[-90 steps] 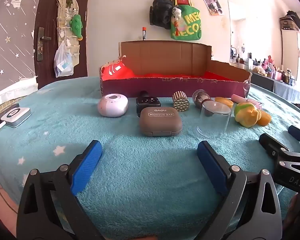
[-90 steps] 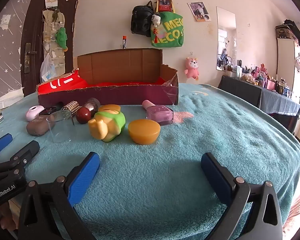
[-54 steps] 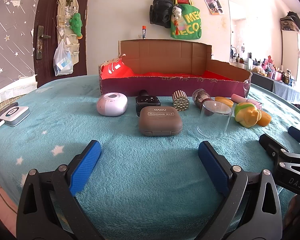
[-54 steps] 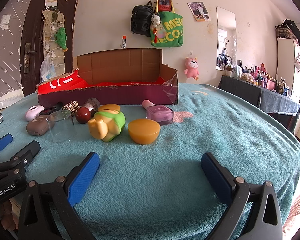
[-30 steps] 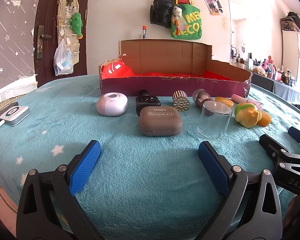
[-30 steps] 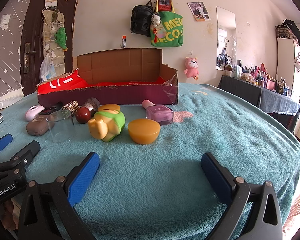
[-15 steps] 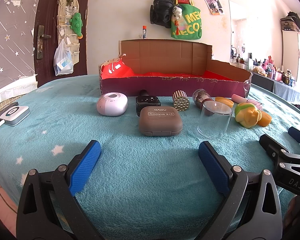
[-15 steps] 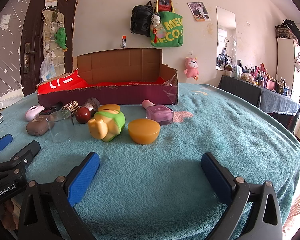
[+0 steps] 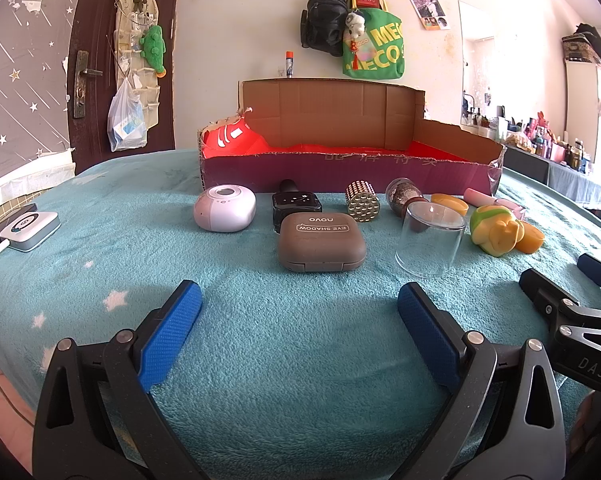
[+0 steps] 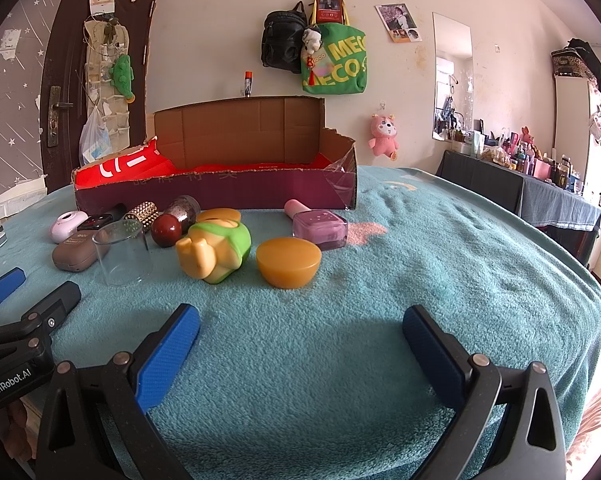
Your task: Organize rigid objects
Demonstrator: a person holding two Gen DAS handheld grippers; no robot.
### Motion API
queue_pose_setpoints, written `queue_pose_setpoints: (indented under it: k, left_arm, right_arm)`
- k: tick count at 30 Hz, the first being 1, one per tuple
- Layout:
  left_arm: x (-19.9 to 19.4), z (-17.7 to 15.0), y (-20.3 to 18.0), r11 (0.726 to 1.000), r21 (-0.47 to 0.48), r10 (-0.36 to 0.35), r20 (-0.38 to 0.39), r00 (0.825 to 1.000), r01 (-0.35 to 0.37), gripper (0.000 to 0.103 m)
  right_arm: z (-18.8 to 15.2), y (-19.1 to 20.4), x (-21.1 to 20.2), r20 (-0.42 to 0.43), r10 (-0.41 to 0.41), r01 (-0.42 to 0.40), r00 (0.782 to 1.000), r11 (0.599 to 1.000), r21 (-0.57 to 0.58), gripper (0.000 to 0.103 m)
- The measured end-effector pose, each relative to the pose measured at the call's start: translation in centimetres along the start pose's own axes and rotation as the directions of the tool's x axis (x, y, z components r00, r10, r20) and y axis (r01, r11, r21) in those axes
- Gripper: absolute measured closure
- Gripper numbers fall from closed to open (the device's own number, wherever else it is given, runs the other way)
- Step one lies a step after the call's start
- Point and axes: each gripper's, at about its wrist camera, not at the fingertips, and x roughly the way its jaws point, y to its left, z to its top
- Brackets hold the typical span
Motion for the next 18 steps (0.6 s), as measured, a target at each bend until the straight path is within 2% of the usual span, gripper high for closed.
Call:
queue_pose_setpoints:
  k: [18]
  left_arm:
    - [0.04, 0.12, 0.05, 1.000, -0.004, -0.004, -0.011, 1.000, 0.004, 0.003]
  right_arm:
    - [-0.02, 0.04, 0.09, -0.001, 0.001, -0.001, 1.000, 1.000, 0.000, 0.000]
